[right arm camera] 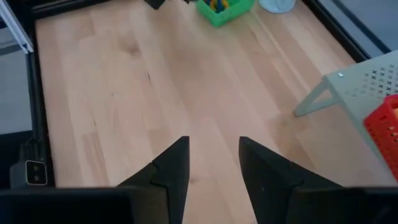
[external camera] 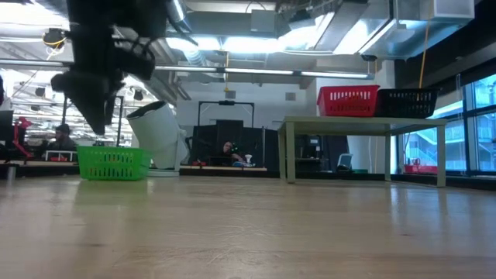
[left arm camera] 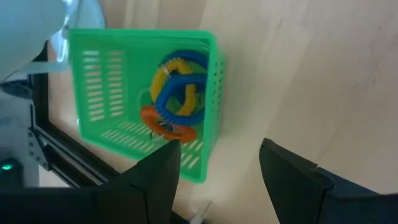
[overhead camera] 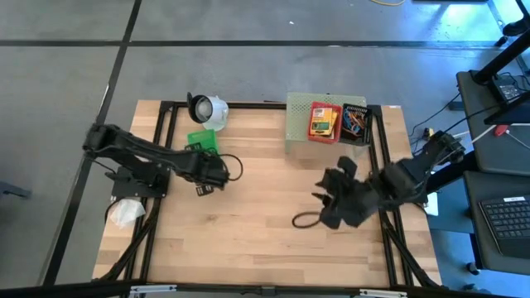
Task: Pick & Place Office Desk Supplies
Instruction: Put the green basket on the shelf
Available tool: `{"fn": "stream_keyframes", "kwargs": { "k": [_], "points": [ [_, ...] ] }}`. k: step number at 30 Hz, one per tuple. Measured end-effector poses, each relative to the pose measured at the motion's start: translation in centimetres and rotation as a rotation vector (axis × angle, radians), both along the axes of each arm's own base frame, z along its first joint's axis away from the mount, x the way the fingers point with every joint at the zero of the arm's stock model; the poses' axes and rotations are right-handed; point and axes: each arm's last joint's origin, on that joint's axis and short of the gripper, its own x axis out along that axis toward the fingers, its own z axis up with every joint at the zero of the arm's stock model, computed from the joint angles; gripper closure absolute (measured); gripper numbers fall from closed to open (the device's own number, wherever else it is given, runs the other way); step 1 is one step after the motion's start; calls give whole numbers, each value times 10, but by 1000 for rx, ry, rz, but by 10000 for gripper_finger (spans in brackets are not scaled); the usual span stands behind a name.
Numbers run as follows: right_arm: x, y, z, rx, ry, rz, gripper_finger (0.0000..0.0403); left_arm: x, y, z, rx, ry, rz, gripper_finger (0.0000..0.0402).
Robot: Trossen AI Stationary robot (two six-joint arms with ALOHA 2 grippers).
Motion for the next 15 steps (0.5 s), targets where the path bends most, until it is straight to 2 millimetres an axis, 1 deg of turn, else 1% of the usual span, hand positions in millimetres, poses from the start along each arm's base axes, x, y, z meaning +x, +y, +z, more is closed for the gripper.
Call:
{"fn": "stream_keyframes", "kwargs": {
  "k": [3,6,9,15],
  "points": [
    [-3,21,-8,-19,-13,7,264,8,0,-10,1,39,-32,190],
    [-3,43,-20,-43,0,33,264,12,5,-14,0,51,-29,190],
    [2,61,-36,-72,26,46,264,15,12,-15,-1,39,-24,190],
    [13,90,-70,-116,71,28,264,20,24,-16,-94,23,-64,189]
  ]
}}
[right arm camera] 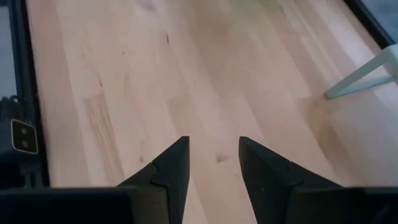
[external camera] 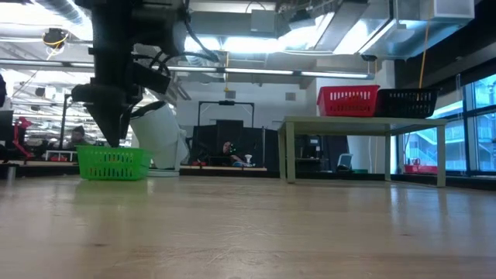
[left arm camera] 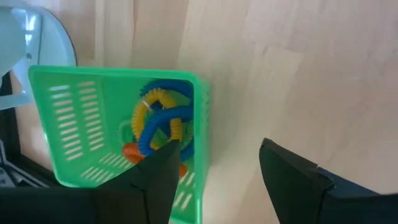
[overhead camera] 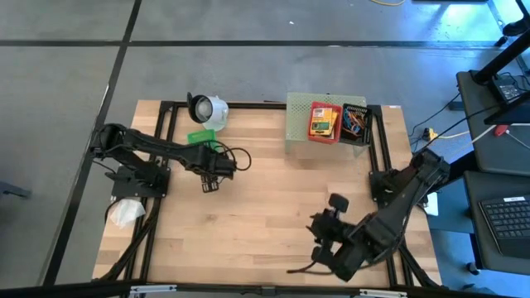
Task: Pick & Place Office Desk Supplies
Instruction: Put the green basket on the shelf
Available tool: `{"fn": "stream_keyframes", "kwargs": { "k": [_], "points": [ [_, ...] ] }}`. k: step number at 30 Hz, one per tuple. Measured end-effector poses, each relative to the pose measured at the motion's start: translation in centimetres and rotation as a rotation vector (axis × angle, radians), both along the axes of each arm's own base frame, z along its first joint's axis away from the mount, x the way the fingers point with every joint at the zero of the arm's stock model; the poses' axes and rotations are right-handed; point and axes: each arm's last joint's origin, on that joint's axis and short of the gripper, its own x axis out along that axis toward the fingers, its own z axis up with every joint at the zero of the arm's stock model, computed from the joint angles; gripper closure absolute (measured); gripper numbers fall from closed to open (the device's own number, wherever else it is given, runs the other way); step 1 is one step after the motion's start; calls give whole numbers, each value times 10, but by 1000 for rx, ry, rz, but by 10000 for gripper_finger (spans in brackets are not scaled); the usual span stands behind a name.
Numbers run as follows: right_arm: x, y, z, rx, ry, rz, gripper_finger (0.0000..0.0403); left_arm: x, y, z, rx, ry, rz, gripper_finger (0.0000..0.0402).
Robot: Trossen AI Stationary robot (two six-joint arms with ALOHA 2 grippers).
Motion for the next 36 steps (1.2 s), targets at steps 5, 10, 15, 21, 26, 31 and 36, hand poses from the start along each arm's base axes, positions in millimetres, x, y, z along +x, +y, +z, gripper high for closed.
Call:
{"fn": "stream_keyframes", "kwargs": {
  "k": [5,10,15,21,26,31,36],
  "points": [
    [3,14,-16,-19,-2,-14,264,-1,15,0,-2,11,26,182],
    [0,24,-17,0,-61,-15,264,0,28,-1,-51,11,29,165],
    [-7,33,-15,-6,-130,-7,264,-1,35,-8,-71,-12,17,162],
    [-9,38,-14,-9,-160,1,264,-6,41,-22,-70,-23,30,162],
    [-9,38,-14,-12,-165,0,264,-8,43,-36,-91,-23,37,164],
    [-9,37,-14,-29,-178,-1,264,-6,44,-48,-78,34,38,184],
    [-9,38,-14,-39,-176,14,264,-2,44,-60,-90,83,31,228]
  ]
}}
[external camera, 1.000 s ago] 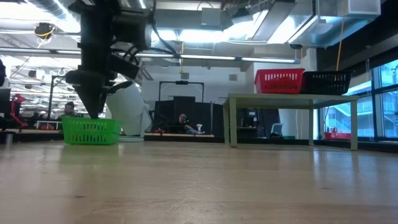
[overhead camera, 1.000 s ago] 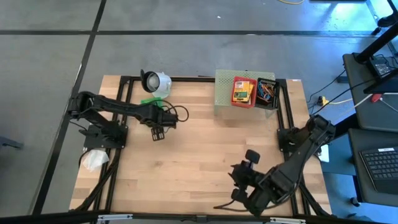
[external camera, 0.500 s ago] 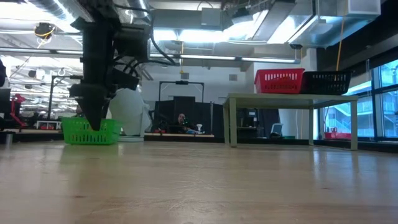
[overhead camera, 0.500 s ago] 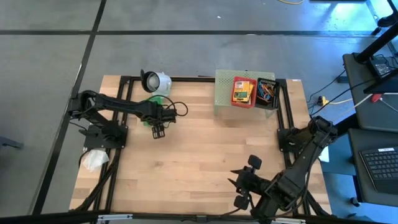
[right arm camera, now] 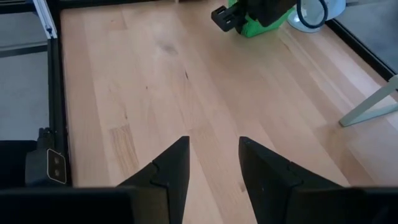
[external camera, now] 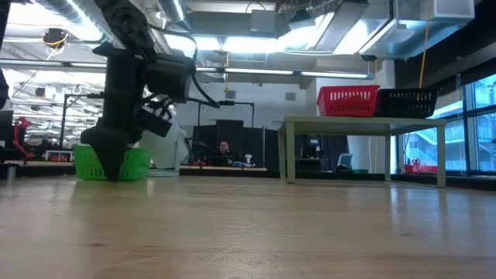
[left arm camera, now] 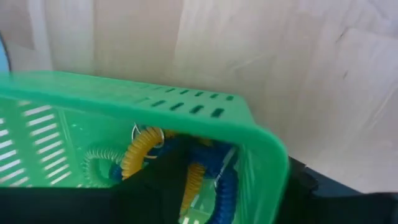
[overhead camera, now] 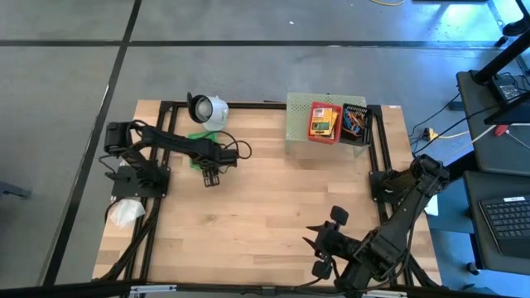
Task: Pick & Place Office Desk Supplies
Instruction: Put the green basket on the shelf
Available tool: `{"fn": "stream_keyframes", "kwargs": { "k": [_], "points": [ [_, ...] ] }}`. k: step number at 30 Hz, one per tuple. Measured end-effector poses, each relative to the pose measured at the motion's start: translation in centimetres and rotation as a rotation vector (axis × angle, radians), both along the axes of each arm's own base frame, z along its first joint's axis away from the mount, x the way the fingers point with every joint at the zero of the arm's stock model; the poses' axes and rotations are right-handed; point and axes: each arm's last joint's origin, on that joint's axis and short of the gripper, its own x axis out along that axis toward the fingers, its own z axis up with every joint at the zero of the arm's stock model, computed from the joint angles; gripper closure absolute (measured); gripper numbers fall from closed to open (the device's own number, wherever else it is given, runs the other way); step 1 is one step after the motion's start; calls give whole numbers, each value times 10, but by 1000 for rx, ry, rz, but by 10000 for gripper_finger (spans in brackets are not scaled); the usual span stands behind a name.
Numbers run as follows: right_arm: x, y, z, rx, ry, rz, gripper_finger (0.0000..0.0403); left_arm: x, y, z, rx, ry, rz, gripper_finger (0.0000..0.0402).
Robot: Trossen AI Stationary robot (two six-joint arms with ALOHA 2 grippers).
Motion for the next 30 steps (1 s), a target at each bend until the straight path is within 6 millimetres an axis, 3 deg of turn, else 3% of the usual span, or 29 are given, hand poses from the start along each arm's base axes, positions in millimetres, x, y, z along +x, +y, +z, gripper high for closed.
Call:
{"fn": "stream_keyframes", "kwargs": {
  "k": [10,16,21,25,30],
  "points": [
    [1,-1,0,-26,3,14,264,10,-14,6,-17,-28,13,368],
    [2,-2,0,-31,6,15,264,26,-32,21,-30,-93,-43,373],
    [4,-4,0,-29,10,9,264,40,-52,48,1,-110,-108,373],
    [6,-5,0,-32,15,10,264,55,-66,83,43,-166,-167,373],
    [7,-6,0,-37,18,9,264,76,-62,126,93,-293,-235,373]
  ]
}}
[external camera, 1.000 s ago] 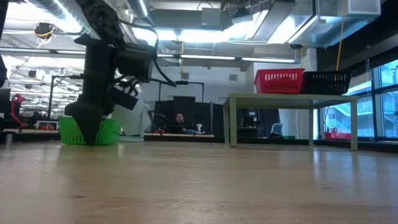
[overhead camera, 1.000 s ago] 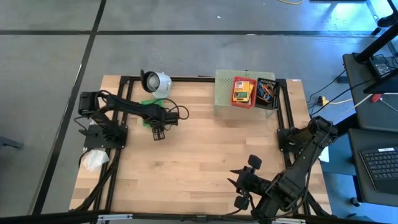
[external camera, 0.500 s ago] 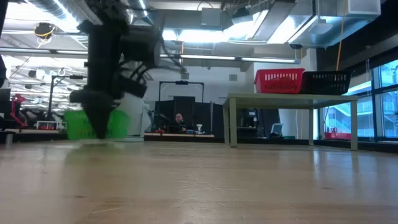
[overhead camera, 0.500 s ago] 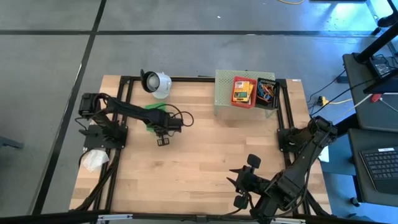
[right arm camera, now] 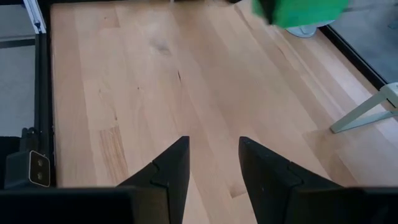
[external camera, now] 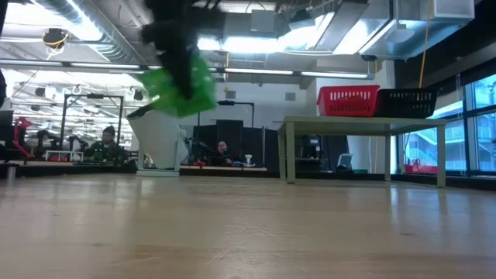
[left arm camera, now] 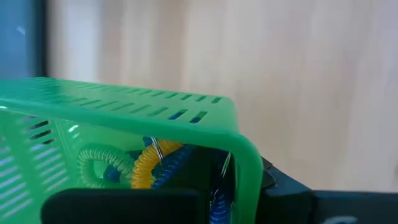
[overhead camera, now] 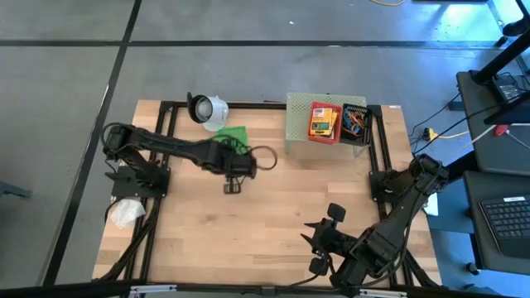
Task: Pick & Place Office Desk Supplies
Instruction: Put the green basket on the shelf
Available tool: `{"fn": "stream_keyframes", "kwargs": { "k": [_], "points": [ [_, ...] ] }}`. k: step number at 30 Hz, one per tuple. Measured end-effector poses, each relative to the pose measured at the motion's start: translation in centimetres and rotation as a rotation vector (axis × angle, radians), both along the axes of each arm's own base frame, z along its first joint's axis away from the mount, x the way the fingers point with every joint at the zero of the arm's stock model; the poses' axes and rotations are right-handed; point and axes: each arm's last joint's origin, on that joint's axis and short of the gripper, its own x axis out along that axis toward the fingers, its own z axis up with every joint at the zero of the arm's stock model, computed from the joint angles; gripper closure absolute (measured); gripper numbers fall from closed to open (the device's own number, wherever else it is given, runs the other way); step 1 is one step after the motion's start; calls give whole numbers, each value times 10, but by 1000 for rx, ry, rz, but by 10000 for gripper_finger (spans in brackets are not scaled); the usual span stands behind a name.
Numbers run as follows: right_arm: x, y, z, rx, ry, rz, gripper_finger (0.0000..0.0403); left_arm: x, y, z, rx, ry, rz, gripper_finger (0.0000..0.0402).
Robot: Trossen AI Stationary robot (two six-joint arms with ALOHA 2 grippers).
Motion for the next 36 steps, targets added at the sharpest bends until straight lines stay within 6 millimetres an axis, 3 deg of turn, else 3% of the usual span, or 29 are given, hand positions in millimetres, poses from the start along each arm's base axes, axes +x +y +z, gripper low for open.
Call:
{"fn": "stream_keyframes", "kwargs": {
  "k": [8,13,18,25,29,36],
  "points": [
    [0,0,0,-12,21,18,264,45,53,33,58,-53,-13,373],
    [-3,-2,-1,-16,46,12,264,74,81,32,32,-38,-25,373],
    [-10,-4,-2,-2,60,-37,264,95,86,28,40,60,-46,373],
    [-9,-8,-2,-10,62,-61,264,90,63,34,-44,128,-112,373],
    [-4,-13,-3,-7,70,-78,264,79,36,43,-130,152,-95,373],
    [-2,-13,-2,9,63,-86,264,81,-25,20,-168,132,-57,373]
  ]
}}
